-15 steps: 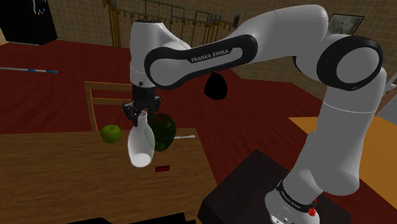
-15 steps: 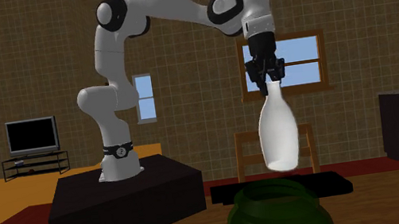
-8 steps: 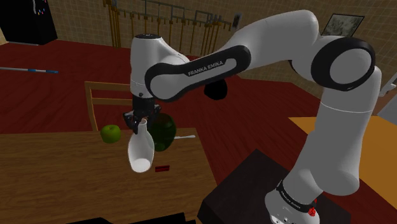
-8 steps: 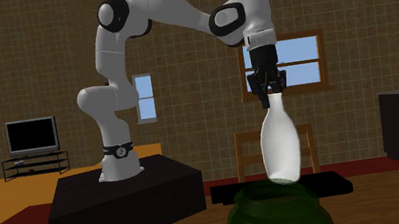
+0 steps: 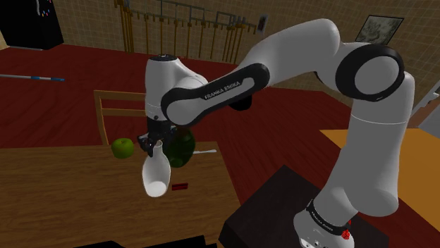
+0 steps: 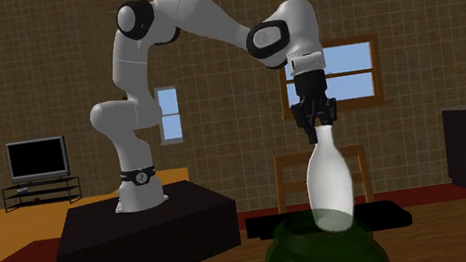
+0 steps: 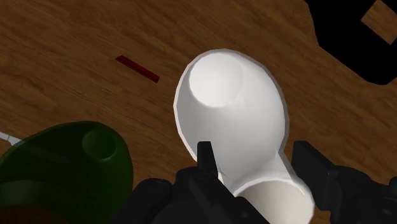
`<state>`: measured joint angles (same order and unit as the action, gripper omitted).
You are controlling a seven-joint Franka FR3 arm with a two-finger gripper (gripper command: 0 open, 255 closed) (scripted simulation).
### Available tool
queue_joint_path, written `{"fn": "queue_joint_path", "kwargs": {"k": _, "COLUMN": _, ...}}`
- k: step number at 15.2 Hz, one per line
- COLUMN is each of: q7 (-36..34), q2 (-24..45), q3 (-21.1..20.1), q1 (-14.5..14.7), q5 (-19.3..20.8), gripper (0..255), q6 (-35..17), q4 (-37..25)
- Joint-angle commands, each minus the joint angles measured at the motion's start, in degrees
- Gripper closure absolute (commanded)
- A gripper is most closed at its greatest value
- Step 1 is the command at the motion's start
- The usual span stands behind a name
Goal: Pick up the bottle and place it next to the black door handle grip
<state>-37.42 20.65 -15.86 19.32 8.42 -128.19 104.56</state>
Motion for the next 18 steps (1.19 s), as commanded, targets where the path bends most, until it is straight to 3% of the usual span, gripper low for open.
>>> {"fn": "queue_joint_path", "kwargs": {"k": 1, "q7": -0.2, "q2": 0.8, "q3": 0.2, "q1": 0.0, "q5": 0.3, "gripper": 255, "q6": -1.5, "q4": 0.7}}
{"fn": "queue_joint_path", "kwargs": {"k": 18, "q7": -2.4, "q2": 8.7, "q3": 2.0, "q1": 1.3, "q5": 3.5, "gripper": 255, "q6": -11.6, "q4": 3.1}}
